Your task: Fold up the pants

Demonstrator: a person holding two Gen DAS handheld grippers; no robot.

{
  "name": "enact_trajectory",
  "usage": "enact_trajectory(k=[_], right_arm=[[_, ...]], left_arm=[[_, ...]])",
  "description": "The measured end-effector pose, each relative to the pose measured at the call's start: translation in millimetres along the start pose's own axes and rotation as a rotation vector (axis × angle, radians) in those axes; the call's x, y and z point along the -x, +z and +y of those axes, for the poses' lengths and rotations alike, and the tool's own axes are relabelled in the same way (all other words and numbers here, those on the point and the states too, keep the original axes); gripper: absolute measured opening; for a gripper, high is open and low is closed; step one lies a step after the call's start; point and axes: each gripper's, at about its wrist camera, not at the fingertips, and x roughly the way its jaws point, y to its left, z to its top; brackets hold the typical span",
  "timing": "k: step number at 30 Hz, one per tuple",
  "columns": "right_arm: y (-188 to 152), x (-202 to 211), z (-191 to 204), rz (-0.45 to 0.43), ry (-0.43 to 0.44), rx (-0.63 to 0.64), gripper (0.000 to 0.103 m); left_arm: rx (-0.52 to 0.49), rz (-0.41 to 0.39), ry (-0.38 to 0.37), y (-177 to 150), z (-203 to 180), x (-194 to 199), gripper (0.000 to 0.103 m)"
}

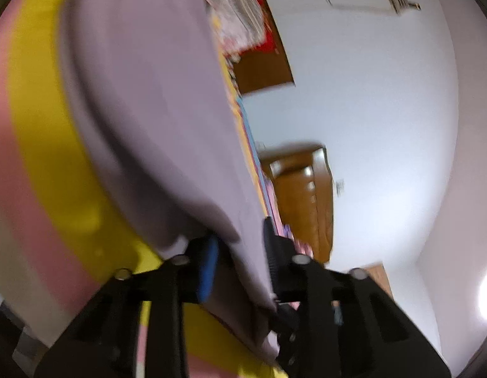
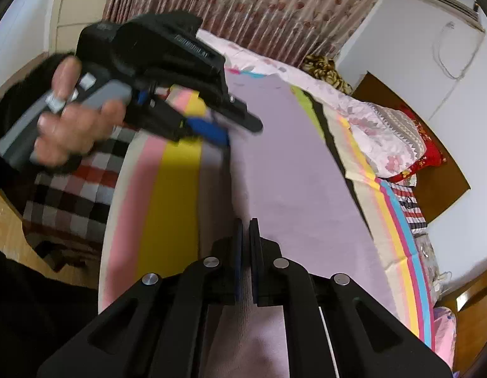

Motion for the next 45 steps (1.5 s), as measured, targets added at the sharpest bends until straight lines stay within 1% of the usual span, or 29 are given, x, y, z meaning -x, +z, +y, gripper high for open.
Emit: enact_trajectory(k=[2, 3, 7, 8, 9, 10, 11, 13, 14, 15, 17, 19, 22, 24, 27, 28, 31, 32, 33, 34, 35, 36, 37, 38, 39, 40, 42, 43, 45], right_arm=[[-1, -4, 6, 0.012, 0.002, 0.017, 0.005], [-1, -4, 8, 0.013, 0.004, 0.020, 0.005], [0, -4, 6, 0.009, 0.012, 0.009, 0.005], [0, -5, 6, 0.011, 0.014, 0.006, 0.005], [-1, -7, 6, 0.015, 0.015, 0.006, 0.005], [-2, -7, 6, 0.016, 0.015, 0.007, 0.005], [-2, -7, 7, 0.016, 0.014, 0.007, 0.005], [-2, -5, 7, 0.013, 0.015, -0.001, 0.005], [-2, -5, 6, 0.012, 0.017, -0.003, 0.005], [-2, -5, 6, 0.012, 0.019, -0.004, 0.005], [-2, -6, 6, 0.014, 0.020, 0.001, 0.005], [-2, -6, 8, 0.016, 0.017, 0.007, 0.005], [4, 3, 7, -0.004, 0.008, 0.013, 0.005], [8, 11, 8, -0.018, 0.018, 0.006, 0.005], [3, 1, 19, 0.019, 0.052, 0.021, 0.005], [-1, -9, 25, 0.044, 0.055, 0.034, 0.005], [-3, -12, 24, 0.036, 0.043, 0.010, 0.006], [-2, -12, 21, 0.045, 0.055, -0.001, 0.007], [-2, -12, 20, 0.053, 0.065, -0.004, 0.013], [-2, -11, 20, 0.064, 0.075, -0.012, 0.023], [-3, -7, 18, 0.064, 0.104, -0.033, 0.030], [-5, 1, 14, 0.052, 0.145, -0.066, 0.051], [-7, 8, 11, 0.038, 0.161, -0.090, 0.063], [-11, 22, 6, 0.007, 0.176, -0.129, 0.063], [-14, 31, 2, -0.012, 0.188, -0.158, 0.063], [-21, 45, -6, -0.036, 0.195, -0.218, 0.063], [-34, 57, -18, -0.048, 0.185, -0.319, 0.063], [-44, 58, -27, -0.034, 0.172, -0.377, 0.063], [-59, 49, -36, 0.026, 0.126, -0.443, 0.063]], left_arm=[[-0.019, -0.047, 0.035, 2, 1, 11, 0.006], [-0.036, -0.059, 0.050, 2, -1, 14, 0.004], [-0.100, -0.003, 0.132, 7, -3, 6, 0.004], [-0.087, -0.005, 0.148, 9, 0, 4, 0.007], [-0.069, -0.013, 0.160, 10, 4, 5, 0.022], [-0.043, -0.022, 0.163, 11, 9, 6, 0.033], [-0.022, -0.031, 0.132, 11, 12, 8, 0.040], [-0.014, -0.038, 0.119, 14, 13, 8, 0.040], [-0.023, -0.043, 0.125, 13, 13, 9, 0.038], [-0.028, -0.046, 0.129, 14, 13, 8, 0.031], [-0.036, -0.062, 0.135, 17, 13, 7, 0.005], [-0.065, -0.077, 0.137, 16, 9, 10, 0.005], [-0.156, -0.118, 0.148, 11, -15, 24, 0.005], [-0.194, -0.120, 0.168, 12, -24, 32, 0.005], [-0.196, -0.102, 0.259, 12, -12, 27, 0.005], [-0.178, -0.083, 0.268, 11, 0, 21, 0.005], [-0.167, -0.072, 0.274, 9, 11, 8, 0.006], [-0.168, -0.072, 0.272, 9, 13, 9, 0.007], [-0.178, -0.071, 0.278, 8, 11, 9, 0.009], [-0.187, -0.073, 0.285, 8, 8, 11, 0.013], [-0.190, -0.080, 0.286, 8, 5, 14, 0.028], [-0.198, -0.098, 0.288, 8, -2, 17, 0.053], [-0.238, -0.157, 0.336, 5, -14, 27, 0.066], [-0.286, -0.218, 0.405, 1, -25, 35, 0.076], [-0.346, -0.266, 0.457, -5, -38, 40, 0.076], [-0.410, -0.275, 0.461, -10, -51, 42, 0.076], [-0.454, -0.223, 0.394, -16, -66, 34, 0.078], [-0.480, -0.158, 0.353, -20, -74, 19, 0.078], [-0.551, -0.064, 0.349, -31, -79, -4, 0.078]])
